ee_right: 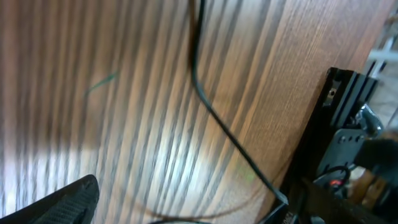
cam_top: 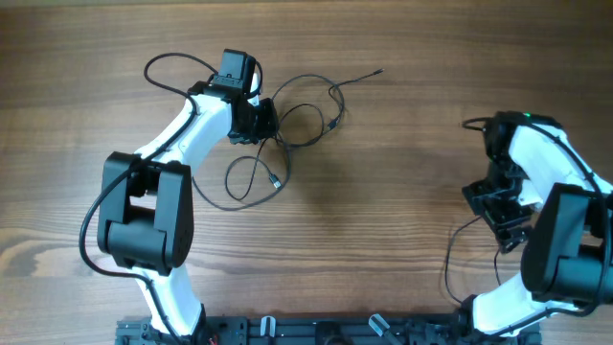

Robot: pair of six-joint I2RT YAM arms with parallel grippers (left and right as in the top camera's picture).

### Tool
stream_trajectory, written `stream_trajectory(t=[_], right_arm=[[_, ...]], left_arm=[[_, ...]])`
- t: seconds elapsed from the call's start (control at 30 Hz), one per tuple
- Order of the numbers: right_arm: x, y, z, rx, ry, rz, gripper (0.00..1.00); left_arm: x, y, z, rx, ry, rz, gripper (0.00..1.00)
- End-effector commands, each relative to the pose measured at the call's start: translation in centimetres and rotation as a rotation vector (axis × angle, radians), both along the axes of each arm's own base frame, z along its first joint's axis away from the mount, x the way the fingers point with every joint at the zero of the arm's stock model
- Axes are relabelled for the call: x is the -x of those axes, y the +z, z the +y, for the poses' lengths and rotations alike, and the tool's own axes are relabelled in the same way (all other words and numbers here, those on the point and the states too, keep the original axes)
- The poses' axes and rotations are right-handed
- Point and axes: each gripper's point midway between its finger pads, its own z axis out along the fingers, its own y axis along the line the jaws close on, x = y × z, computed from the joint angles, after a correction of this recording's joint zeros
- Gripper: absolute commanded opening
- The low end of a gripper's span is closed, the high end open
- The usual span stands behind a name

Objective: Untangle cables

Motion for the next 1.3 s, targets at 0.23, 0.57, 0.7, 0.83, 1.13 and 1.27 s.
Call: stream_trajectory(t=[0.23,0.57,0.7,0.83,1.13,1.27], right_arm=[[3.3,-4.8,1.5,-0.162,-0.057,-0.008,1.00],[2.8,-7.7,4.0,-0.339,0.042,-0.124,1.00],[3.4,-7.4,4.2,-0.346,0.039,-0.100,0.82],[3.8,-7.3,4.5,-0.375,0.063,-0.087,0.73],[5.0,-6.3,5.4,-0.471,0.026,-0.056,0.70],[4.7,-6.1,4.9,-0.531,0.045,-0.114,0.70]], left_arm=[[0.0,-0.8,0.9,-0.047,0.021,0.006,0.22],[0.0,-0.9,1.1,-0.061,0.025,0.008,0.22],[0.0,-0.9,1.1,-0.062,0.025,0.008,0.22],[0.0,-0.9,1.1,-0.062,0.025,0.008,0.23],[0.2,-1.0,1.2,-0.064,0.024,0.016,0.24],[0.3,-1.0,1.2,-0.065,0.024,0.020,0.24]])
